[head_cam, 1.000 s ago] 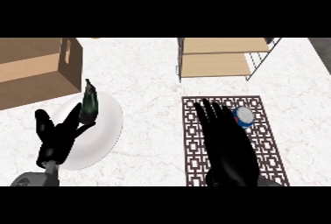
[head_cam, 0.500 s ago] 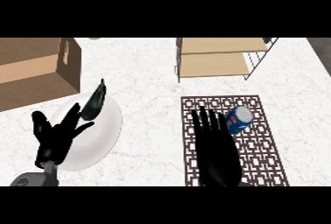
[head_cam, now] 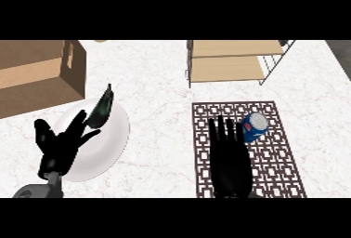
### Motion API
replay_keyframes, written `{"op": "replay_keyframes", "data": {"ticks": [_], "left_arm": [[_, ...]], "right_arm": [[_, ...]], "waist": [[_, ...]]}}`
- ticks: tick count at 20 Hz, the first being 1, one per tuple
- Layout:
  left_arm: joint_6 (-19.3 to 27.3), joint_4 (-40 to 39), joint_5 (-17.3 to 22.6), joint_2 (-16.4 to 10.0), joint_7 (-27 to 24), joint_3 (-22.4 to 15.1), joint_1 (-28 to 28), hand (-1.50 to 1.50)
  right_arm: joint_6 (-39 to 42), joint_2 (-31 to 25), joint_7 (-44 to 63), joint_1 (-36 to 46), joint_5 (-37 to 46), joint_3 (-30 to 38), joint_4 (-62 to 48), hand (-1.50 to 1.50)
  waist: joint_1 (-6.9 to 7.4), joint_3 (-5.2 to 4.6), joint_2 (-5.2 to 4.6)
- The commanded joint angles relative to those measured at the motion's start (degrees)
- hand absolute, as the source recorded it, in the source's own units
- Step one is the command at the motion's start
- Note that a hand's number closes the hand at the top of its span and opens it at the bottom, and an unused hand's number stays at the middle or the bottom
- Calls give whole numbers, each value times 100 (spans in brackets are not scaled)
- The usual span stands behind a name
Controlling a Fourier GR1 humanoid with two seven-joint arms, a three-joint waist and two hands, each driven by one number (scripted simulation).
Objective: Pick the sweet potato from the placemat and place it in the tiered shelf
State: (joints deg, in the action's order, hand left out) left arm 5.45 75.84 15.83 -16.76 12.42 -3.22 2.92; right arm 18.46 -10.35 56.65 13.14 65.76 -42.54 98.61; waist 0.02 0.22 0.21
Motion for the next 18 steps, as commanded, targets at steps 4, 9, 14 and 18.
{"op": "replay_keyframes", "data": {"ticks": [4, 9, 14, 18], "left_arm": [[-119, -147, -93, 47, 162, 153, 62, 0], [-192, 782, -101, -7, 498, 105, -593, 0], [-207, 221, -290, 225, 415, 259, -148, 0], [-438, -197, -382, 311, 26, 350, -34, 0]], "right_arm": [[-379, 280, -141, -55, 519, 328, -898, -150], [-719, 221, -226, -382, 1023, 316, -934, -150], [-634, 385, -656, -31, 1225, 737, -1289, -150], [-988, 235, -1080, -306, 1236, 888, -1146, -150]], "waist": [[12, -22, -25], [27, -20, -12], [12, -22, -21], [-6, -22, -21]]}}
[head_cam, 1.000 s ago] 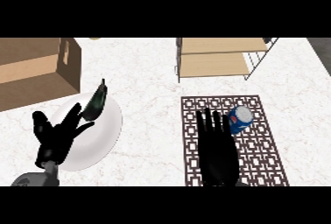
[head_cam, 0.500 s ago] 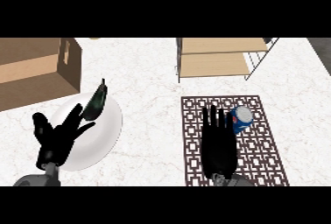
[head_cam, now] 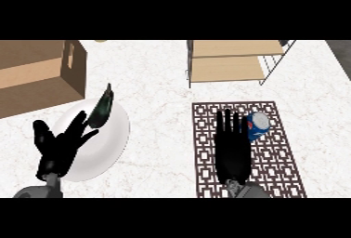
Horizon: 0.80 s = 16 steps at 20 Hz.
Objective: Pick the sweet potato from the placemat and place it in the tiered shelf
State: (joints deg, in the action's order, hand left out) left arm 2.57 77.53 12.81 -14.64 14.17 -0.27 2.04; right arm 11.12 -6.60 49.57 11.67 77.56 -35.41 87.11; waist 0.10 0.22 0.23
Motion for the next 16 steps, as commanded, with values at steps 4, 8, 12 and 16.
{"op": "replay_keyframes", "data": {"ticks": [4, 8, 12, 16], "left_arm": [[-221, -447, -119, 88, -136, 228, 71, 0], [-192, 67, -244, 63, 45, 137, -151, 0], [22, 4, -221, 211, 249, 72, 47, 0], [-120, -149, -192, 116, 183, 263, 103, 0]], "right_arm": [[-92, 279, -411, 74, 240, 229, -226, -150], [-694, 218, -978, 151, 83, 585, -1140, -150], [695, -155, -1318, 195, -61, 110, -1063, 150], [372, 370, -1327, 333, -140, 294, -1108, 150]], "waist": [[-9, -23, -23], [15, -21, -25], [9, -24, -27], [6, -22, -25]]}}
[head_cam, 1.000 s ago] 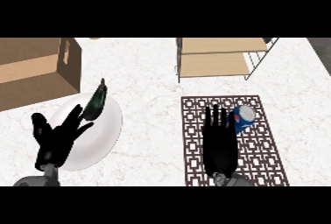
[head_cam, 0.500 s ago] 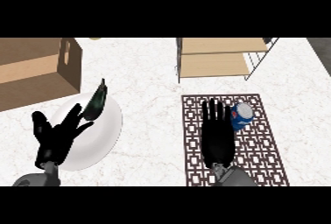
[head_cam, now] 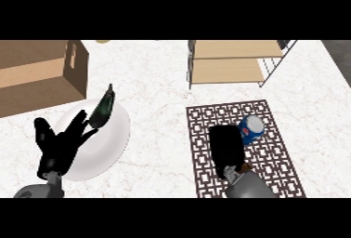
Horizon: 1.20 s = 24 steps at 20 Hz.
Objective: Pick the sweet potato from the placemat and place it in the tiered shelf
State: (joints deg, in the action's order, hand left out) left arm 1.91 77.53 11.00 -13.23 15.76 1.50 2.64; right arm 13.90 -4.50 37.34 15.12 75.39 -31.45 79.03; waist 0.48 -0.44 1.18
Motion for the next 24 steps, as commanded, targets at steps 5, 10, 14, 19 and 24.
{"op": "replay_keyframes", "data": {"ticks": [5, 10, 14, 19, 24], "left_arm": [[34, 165, -131, 120, 61, -125, -192, 0], [-59, -68, -131, 87, -18, -106, 4, 0], [-111, -53, -107, 12, 32, -28, -26, 0], [39, 166, -45, -43, 300, 128, 25, 0], [-209, -110, -22, -121, 62, 188, -29, 0]], "right_arm": [[-369, 412, -769, -129, -624, 193, -474, 150], [15, 436, -1070, 436, -2879, 853, -172, 150], [-328, 444, -341, 1093, -3546, 392, 324, 150], [-551, 448, 136, 1075, -3280, 416, 1980, 150], [-277, 450, 1317, 2215, -3094, 804, 2740, 150]], "waist": [[18, 48, -131], [158, 56, -195], [79, 46, -123], [-90, 45, -61], [-61, 39, -88]]}}
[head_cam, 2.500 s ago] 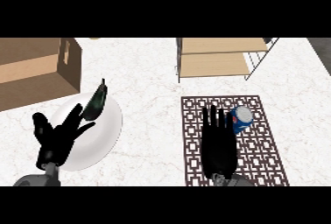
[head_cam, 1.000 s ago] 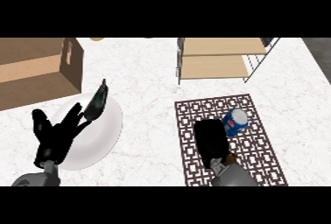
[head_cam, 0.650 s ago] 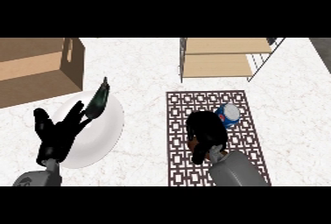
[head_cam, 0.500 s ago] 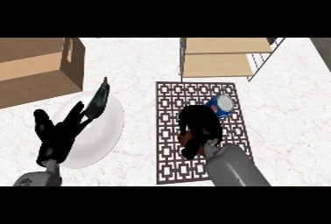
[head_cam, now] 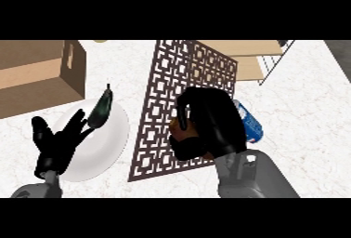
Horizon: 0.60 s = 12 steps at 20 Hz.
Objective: Pick the sweet potato from the placemat and place it in the tiered shelf
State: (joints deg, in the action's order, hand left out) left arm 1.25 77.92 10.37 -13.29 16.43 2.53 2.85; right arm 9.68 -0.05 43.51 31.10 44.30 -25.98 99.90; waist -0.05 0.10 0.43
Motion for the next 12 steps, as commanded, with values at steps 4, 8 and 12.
{"op": "replay_keyframes", "data": {"ticks": [4, 8, 12], "left_arm": [[-4, -73, -9, 50, -25, 46, -186, 0], [176, 139, -153, 169, 341, -133, 136, 0], [-125, -1, -100, -12, -195, 61, -318, 0]], "right_arm": [[1019, 5, 1772, 1299, -27, 728, 1511, 150], [1363, -223, 1717, 2219, -288, 1779, 1038, 150], [1364, -466, 1566, 2974, -538, 2546, 267, 150]], "waist": [[-26, -15, 5], [2, -11, -22], [60, -14, -31]]}}
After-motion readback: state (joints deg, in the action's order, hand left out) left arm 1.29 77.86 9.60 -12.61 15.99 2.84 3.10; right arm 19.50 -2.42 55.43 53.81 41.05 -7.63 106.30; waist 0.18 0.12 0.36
